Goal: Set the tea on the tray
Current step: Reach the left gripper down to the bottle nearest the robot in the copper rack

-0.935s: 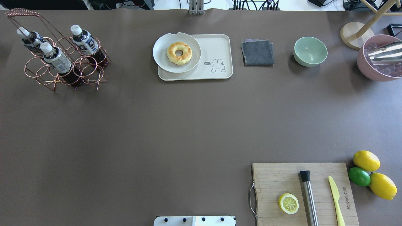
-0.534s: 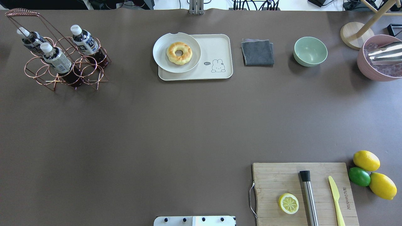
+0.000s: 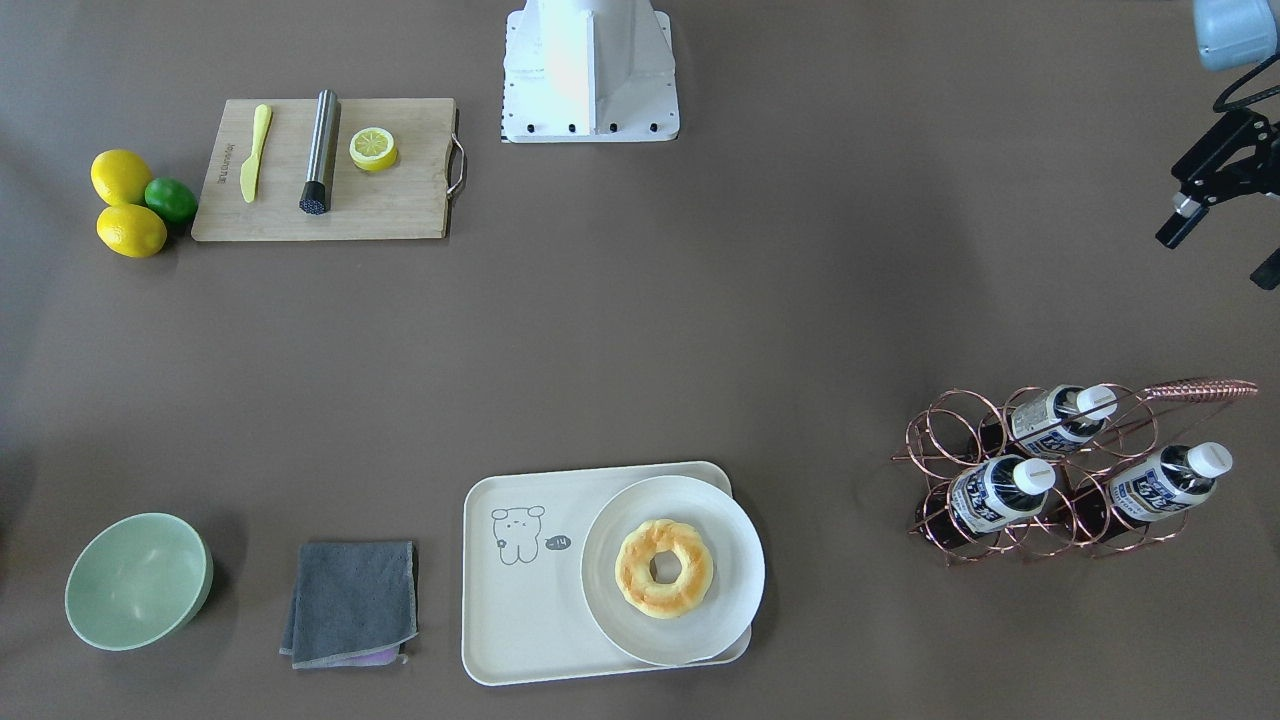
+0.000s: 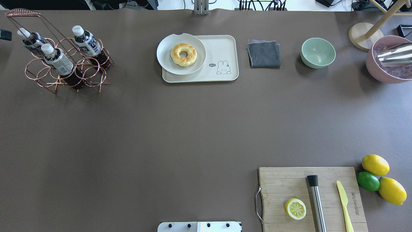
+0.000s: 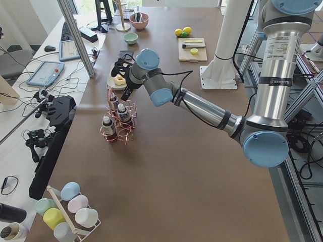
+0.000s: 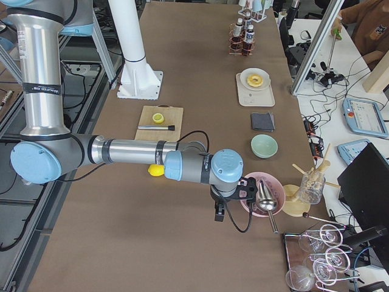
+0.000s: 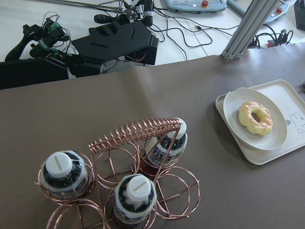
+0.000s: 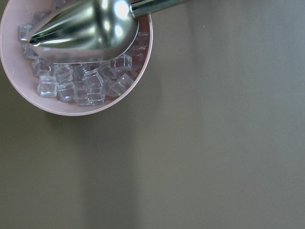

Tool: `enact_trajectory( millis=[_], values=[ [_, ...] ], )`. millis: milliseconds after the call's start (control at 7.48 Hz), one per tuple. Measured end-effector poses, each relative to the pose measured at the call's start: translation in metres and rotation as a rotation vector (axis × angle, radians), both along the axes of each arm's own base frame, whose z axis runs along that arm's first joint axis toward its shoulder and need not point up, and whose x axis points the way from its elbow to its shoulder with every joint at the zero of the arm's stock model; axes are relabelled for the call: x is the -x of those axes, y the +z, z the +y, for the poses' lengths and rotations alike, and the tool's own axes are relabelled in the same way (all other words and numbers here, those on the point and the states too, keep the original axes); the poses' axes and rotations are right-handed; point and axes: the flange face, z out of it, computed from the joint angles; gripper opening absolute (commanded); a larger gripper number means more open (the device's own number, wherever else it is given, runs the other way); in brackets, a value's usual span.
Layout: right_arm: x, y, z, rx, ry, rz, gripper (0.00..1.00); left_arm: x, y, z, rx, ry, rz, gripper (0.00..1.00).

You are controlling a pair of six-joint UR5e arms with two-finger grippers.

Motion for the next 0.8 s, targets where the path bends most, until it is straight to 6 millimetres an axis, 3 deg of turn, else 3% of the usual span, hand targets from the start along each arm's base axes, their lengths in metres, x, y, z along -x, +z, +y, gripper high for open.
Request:
enact_trajectory(
  millis=[134,401,802],
  values=[
    [0.000,0.001,0.000,0.001,0.000,0.000,1.00,-0.019,-0.010,0.005,0.048,-0.015,0.011,0.98],
    [0.000,0.001,0.000,0.003,0.001,0.000,1.00,-0.035,-0.034,0.017,0.094,-0.043,-0.002,0.98],
    [0.000,0.002,0.001,0.006,0.002,-0.002,1.00,-0.070,-0.045,0.025,0.120,-0.121,-0.106,0.98]
  ],
)
